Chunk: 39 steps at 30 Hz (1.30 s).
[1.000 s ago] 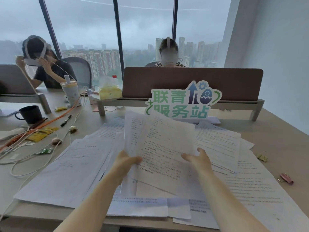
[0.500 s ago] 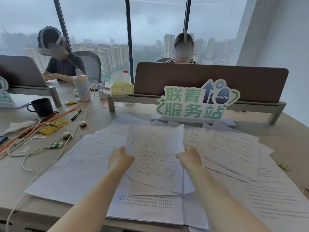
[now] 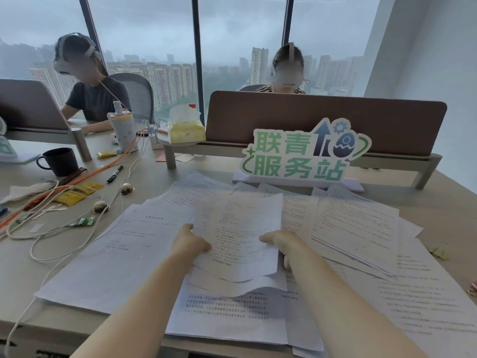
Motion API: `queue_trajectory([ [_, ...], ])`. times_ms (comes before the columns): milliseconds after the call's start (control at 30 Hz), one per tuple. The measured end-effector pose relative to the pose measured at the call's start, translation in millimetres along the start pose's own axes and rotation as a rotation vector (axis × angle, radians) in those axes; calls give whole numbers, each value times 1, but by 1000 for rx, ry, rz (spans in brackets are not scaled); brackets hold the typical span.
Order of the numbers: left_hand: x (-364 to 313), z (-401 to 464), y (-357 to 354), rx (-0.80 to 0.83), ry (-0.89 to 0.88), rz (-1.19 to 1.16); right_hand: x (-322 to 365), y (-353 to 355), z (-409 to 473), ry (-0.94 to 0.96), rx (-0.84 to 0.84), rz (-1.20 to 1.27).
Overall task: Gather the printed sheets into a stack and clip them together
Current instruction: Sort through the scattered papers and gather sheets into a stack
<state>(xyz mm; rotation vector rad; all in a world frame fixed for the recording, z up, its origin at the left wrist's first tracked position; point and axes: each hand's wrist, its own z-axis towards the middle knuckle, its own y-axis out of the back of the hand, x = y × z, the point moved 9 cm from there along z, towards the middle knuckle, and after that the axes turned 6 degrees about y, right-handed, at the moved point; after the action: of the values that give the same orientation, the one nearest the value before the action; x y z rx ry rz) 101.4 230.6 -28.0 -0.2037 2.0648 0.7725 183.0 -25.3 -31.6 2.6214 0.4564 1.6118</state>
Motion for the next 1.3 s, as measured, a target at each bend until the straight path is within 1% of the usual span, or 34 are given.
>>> queue_trajectory([
  [33, 2, -1, -2, 2, -8, -1, -3, -4, 0, 3, 19, -5],
  [100, 2, -5, -1, -13, -40, -5, -1, -8, 1, 74, 16, -51],
  [200, 1, -10, 2, -20, -96, -82, 14, -4, -4, 268, -41, -109],
  [267, -5, -16, 4, -20, -145, -190, 29, 2, -15, 418, -70, -110],
  [367, -24, -30, 9, 0, -255, -398, 50, 13, -35, 573, -93, 37],
  [467, -48, -46, 15, 67, -363, -567, 69, 26, -58, 678, -98, 193],
  [567, -71, -60, 21, 141, -470, -659, 82, 36, -76, 745, -98, 302],
  [667, -78, -67, 19, 174, -508, -694, 81, 40, -85, 782, -74, 343],
  [733, -72, -70, 10, 200, -502, -656, 70, 42, -85, 771, -89, 317],
  [800, -60, -69, 1, 207, -459, -630, 61, 39, -86, 778, -87, 264],
  [900, -42, -70, -10, 161, -369, -539, 56, 34, -90, 792, -114, 150],
  [967, -38, -68, -12, 101, -357, -439, 57, 30, -91, 783, -119, 65],
  [1033, -39, -68, -9, 59, -355, -406, 62, 31, -93, 782, -127, -6],
  [1167, -42, -69, -8, 85, -314, -403, 72, 39, -99, 822, -86, -58],
  [1233, -36, -67, -11, 108, -254, -359, 67, 52, -94, 789, -105, -78],
  [1300, -26, -65, -17, 136, -190, -322, 60, 67, -86, 760, -145, -179],
])
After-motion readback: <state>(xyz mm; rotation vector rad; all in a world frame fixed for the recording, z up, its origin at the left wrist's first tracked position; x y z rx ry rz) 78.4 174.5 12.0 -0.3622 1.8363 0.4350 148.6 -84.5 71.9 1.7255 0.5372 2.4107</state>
